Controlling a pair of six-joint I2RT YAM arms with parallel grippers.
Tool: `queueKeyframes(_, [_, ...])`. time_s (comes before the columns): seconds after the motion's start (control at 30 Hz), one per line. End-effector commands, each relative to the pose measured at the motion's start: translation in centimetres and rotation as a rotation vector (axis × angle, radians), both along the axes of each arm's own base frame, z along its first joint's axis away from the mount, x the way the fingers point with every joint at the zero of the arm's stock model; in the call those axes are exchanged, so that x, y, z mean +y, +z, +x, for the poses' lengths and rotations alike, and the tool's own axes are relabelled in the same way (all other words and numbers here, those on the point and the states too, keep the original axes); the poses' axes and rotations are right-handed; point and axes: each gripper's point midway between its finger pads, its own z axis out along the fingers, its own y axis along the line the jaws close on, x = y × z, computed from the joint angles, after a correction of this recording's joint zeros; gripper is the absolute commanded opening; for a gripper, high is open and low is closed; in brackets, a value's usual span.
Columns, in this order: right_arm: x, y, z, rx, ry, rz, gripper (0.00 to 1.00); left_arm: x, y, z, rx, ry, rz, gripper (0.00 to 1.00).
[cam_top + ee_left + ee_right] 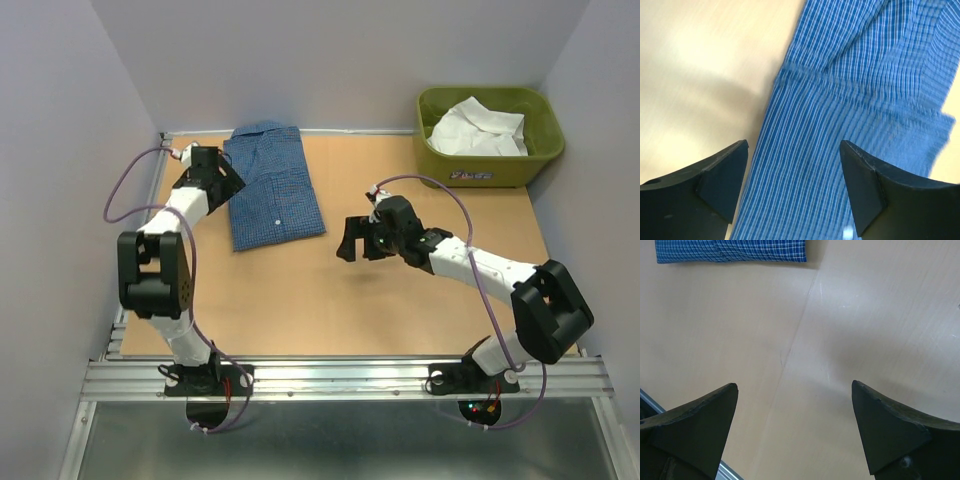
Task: Fold and stack the long sleeve shirts
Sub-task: Fold the shirt
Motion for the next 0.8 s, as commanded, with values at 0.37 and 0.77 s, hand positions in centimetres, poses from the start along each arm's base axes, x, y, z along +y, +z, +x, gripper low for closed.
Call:
queueKeyframes(0.37, [0.8,4.0,0.6,-0.07,-0.068,0.15,1.0,-4.7,-5.6,-13.1,0.158,-0.055,-0.227,0.72])
queueKeyframes(0.77, [-1.1,4.0,-0.3,-0.101,-0.117,0.14,1.0,-12.3,-8.3,-17.6,0.244,-0.131,-0.353,0.26])
